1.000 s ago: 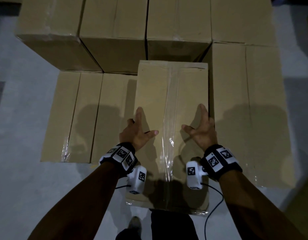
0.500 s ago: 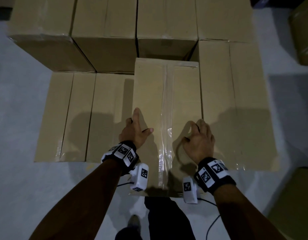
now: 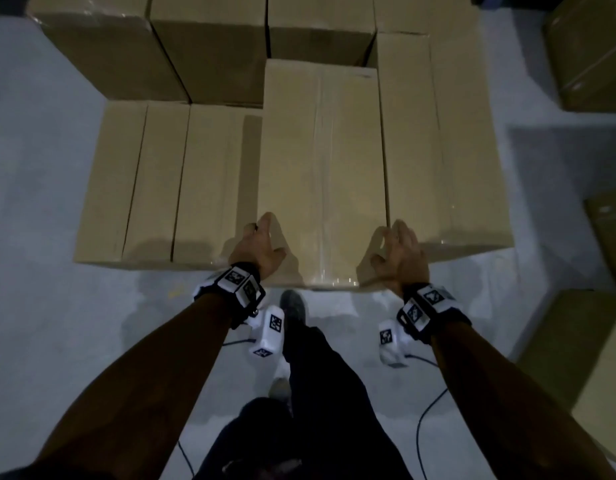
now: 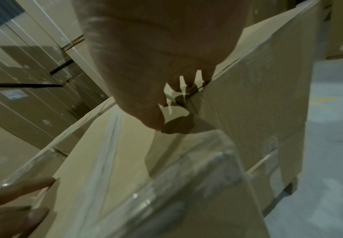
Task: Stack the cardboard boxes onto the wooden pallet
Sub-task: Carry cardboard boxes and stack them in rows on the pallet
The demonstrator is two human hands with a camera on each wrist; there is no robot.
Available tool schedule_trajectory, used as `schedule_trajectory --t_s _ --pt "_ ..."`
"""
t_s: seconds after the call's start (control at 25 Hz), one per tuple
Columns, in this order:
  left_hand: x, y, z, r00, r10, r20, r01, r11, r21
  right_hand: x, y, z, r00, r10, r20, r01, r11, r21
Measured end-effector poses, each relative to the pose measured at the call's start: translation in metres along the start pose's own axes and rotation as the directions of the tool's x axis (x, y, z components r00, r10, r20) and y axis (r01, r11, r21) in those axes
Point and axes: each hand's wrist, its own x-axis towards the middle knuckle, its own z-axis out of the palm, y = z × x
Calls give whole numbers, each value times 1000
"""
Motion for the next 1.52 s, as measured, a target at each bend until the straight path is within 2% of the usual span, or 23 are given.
schedule_trajectory --t_s 0.16,0.36,0.48,0.6,0.72,0.88,0.96,1.0,1.12,1.16,1.28,1.44,1.52 --pt "-55 -27 30 996 83 -30 -83 997 -7 -51 14 14 999 -9 -38 10 999 33" --pt "-110 -48 60 990 88 -110 -96 993 -73 -110 32 33 997 -4 -72 10 996 84" --pt "-119 -52 71 981 86 -175 -108 987 -121 -122 35 41 997 -20 -81 32 989 142" --pt "-109 -52 82 959 74 -275 -129 974 -189 -116 27 46 988 -57 -145 88 972 218" --pt "-87 -54 93 911 69 -407 -178 955 -235 -96 20 57 959 -110 -262 183 944 274" --pt "-50 -59 111 813 120 -570 -350 883 -313 -59 19 90 866 -147 -477 332 884 330" --pt "-32 -62 120 738 179 -651 -462 837 -293 -42 21 108 803 -164 -573 415 844 340" --pt "-26 -64 126 696 202 -689 -507 817 -273 -36 21 116 755 -171 -633 460 826 325" --pt "-5 -71 137 536 258 -804 -601 785 -149 -17 24 136 556 -197 -808 562 805 191" --pt "0 -72 140 498 273 -823 -603 791 -102 -12 25 139 512 -198 -836 561 814 151" --pt "5 -76 143 418 291 -860 -598 801 -19 -7 27 143 440 -216 -872 557 827 76" --pt "10 -76 148 383 277 -881 -603 798 -11 -5 25 149 380 -171 -909 583 807 92" --pt "11 -77 153 398 221 -890 -624 777 -86 -6 23 156 407 -92 -909 642 736 213"
